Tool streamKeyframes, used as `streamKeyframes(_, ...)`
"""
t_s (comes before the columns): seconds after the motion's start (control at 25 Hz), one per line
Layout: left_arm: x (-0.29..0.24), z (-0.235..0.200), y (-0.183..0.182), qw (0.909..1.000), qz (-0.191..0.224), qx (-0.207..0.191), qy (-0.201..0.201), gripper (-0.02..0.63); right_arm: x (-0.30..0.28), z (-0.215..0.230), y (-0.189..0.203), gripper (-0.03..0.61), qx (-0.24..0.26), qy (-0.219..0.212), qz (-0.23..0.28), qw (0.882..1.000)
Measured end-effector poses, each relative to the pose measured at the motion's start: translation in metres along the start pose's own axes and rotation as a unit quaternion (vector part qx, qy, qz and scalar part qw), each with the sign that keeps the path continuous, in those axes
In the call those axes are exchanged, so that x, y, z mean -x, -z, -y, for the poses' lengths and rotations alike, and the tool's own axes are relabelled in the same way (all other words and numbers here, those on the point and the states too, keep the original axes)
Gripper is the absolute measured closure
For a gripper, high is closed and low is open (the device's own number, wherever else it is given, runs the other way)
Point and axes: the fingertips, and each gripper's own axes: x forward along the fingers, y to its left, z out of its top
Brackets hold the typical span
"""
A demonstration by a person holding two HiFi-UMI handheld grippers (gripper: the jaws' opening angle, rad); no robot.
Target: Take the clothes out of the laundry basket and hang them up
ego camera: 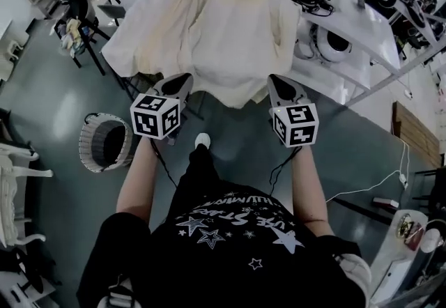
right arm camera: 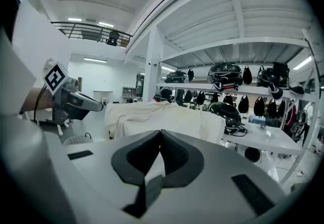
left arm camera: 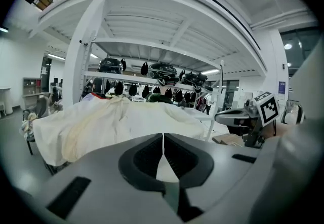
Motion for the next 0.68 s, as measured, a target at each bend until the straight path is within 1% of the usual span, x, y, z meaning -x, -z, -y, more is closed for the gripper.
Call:
streamKeyframes(0.16,0.029,0.012,0.033,0.9998,-0.015,0.015,-0.006,0.586,0.01,-0.023,0.023,0.571,-0.022,-0.019,-0.01,1.0)
streamKeyframes(0.32,0.05,0.019,0.058,0.9993,-0.024,0.027,0.005,0.586,0.018,-0.042,0.037,0.571,-0.037,-0.024,-0.014,0.999)
streamKeyframes(0.52,0.062,0.022,0.066,0.9995,-0.025,0.018,0.01,0.586,0.024,-0.057,0.044,0.571,-0.046,-0.022,-0.019,0.999)
streamKeyframes(0.68,0.073,0.021,0.071,0.9994,-0.02,0.022,0.016,0.586,0.027,-0.075,0.047,0.571,-0.043,-0.023,-0.025,0.999)
